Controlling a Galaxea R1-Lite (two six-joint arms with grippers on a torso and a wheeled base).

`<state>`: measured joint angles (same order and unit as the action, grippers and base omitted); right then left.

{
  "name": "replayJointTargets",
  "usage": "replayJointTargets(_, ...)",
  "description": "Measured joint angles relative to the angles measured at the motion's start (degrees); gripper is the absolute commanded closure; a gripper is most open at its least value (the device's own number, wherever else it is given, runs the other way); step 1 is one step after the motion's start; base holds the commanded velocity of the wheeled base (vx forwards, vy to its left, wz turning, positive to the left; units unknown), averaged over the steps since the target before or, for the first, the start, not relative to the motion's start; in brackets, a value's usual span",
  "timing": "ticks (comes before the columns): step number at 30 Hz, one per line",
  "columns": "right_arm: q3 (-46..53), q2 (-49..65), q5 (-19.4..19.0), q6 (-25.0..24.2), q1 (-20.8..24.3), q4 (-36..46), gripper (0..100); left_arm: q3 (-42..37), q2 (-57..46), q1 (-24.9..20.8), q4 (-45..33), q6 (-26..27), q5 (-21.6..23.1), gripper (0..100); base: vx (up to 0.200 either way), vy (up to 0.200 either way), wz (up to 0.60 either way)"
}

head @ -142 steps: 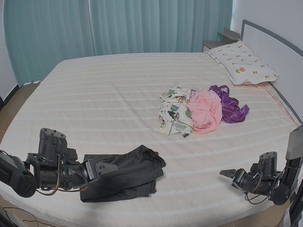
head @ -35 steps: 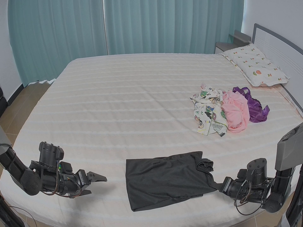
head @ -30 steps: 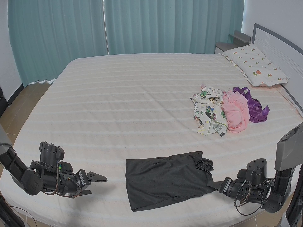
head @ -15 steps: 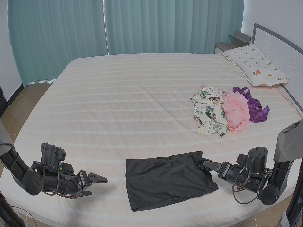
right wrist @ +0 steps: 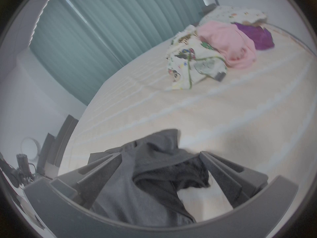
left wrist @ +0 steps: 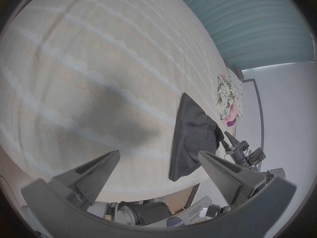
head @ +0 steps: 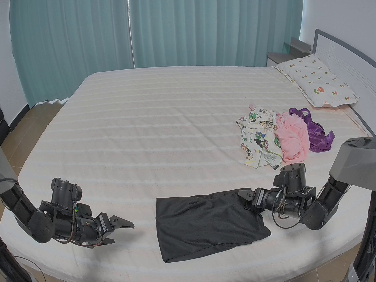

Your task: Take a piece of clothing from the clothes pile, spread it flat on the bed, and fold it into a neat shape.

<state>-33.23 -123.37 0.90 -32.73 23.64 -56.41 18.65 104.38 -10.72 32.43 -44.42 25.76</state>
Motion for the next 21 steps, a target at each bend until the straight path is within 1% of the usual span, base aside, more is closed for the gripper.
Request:
replayJointTargets(3,-2.12,-0.55,1.39,2.99,0.56,0.68,0,0.00,0.20,-0.02,0.00,0.04,0.00,0,0.000,0.000,0.00)
replayJointTargets(8,-3.39,-2.12,3.39,4.92,1.94,0.99,0,0.09,0.50,-0.02,-0.02,0.06,0.00,0,0.000,0.000,0.00)
replayJointTargets(14,-3.56,-3.50,5.63,8.81,2.71,0.44,0,0.17,0.98,-0.06,-0.02,0.06,0.05,0,0.000,0.000,0.00)
replayJointTargets(15,-3.64,-3.61,5.91,8.98,2.77,0.44,100,0.20,1.00,-0.06,0.00,0.09,0.05,0,0.000,0.000,0.00)
replayJointTargets(21,-3.86,-3.89,6.40,9.09,2.57,0.35,100,0.15,1.02,-0.15,-0.02,0.13,0.00,0,0.000,0.000,0.00)
